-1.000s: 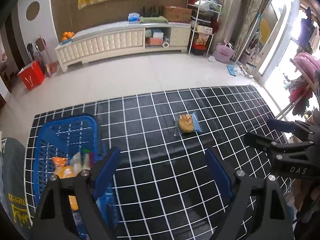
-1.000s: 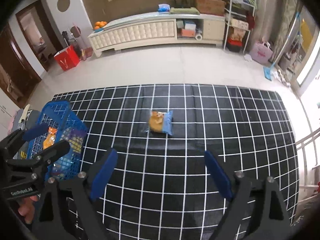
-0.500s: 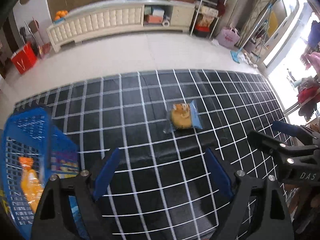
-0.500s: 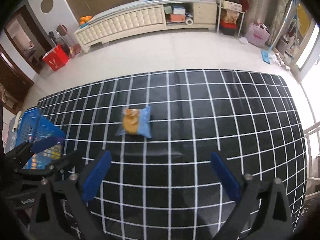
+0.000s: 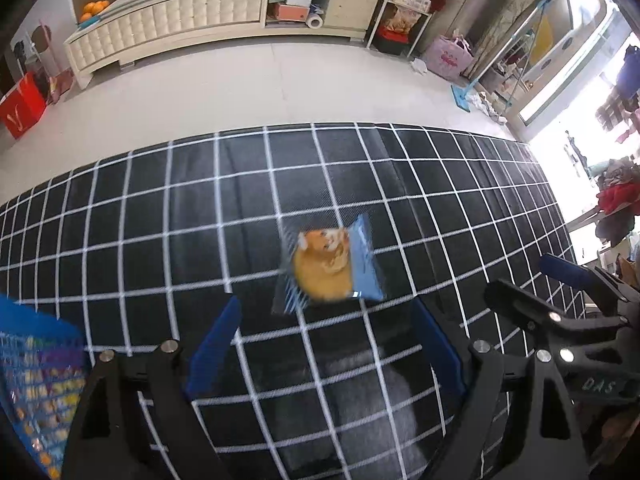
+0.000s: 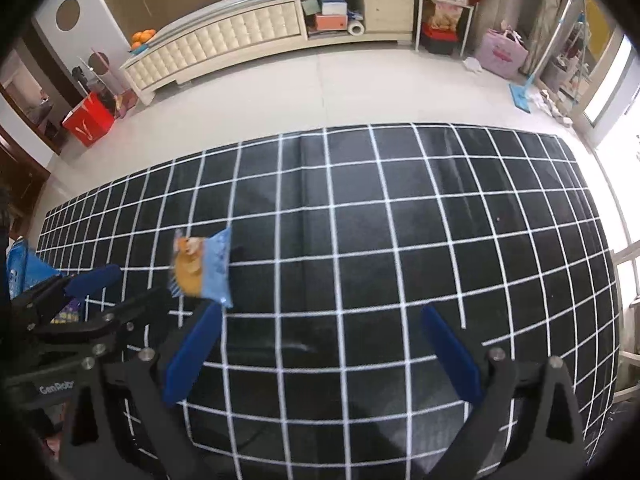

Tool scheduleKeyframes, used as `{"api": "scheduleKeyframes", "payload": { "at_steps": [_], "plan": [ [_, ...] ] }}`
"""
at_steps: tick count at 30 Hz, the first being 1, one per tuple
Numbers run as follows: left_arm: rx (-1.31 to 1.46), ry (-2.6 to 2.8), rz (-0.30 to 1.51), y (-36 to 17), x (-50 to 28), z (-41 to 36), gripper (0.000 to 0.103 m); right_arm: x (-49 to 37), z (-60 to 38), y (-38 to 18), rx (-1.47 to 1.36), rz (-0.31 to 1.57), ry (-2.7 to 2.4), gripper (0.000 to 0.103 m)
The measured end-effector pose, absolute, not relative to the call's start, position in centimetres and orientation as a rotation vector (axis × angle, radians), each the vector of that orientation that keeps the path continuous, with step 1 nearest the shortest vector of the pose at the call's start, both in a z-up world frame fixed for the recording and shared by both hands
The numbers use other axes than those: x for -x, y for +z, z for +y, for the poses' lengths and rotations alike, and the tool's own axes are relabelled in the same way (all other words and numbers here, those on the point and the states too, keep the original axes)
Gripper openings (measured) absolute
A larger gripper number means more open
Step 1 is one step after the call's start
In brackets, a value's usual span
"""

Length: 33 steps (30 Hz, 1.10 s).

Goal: Organize snacks
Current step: 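Grasp the blue-wrapped bread roll with the left gripper, then carry the bread roll with the left gripper over the basket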

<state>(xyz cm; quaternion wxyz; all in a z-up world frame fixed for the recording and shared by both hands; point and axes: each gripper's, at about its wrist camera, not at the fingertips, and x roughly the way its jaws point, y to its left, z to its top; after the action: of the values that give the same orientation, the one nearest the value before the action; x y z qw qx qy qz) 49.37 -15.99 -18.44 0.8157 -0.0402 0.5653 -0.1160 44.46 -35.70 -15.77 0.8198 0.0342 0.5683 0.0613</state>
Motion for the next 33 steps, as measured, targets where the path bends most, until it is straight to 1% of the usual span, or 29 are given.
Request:
{"api": "scheduleKeyframes", "payload": {
  "at_steps": [13, 22, 24, 28, 29, 33],
  "plan": [
    [0.045, -0.240, 1.247, -22.2, -53.4, -18.4, 0.085, -46.7, -37.6, -18.9, -0.067, 1.243, 0.066, 0.101],
    [0.031, -0.211, 1.241, -23.7, -53.9, -18.4, 0.084, -46.9, -38.0, -19.8, -0.076, 1.256, 0.057, 0.101],
    [0.024, -0.217, 1.231, -23.8, -53.7, -18.4, 0.073, -46.8, -38.0, -19.9, -0.075, 1.261, 0.053, 0.101],
    [0.030, -0.229, 1.232, -23.5, -53.3, -18.2, 0.060, -46.6, -38.4, -20.1, -0.085, 1.268, 0.046, 0.101],
    [0.035, -0.233, 1.233, -23.4, -53.3, -18.1, 0.055, -46.5, -38.2, -20.1, -0.086, 1.270, 0.046, 0.101],
    [0.032, -0.242, 1.236, -23.2, -52.2, -17.9, 0.053, -45.9, -37.7, -19.8, -0.073, 1.270, 0.045, 0.101]
  ]
}}
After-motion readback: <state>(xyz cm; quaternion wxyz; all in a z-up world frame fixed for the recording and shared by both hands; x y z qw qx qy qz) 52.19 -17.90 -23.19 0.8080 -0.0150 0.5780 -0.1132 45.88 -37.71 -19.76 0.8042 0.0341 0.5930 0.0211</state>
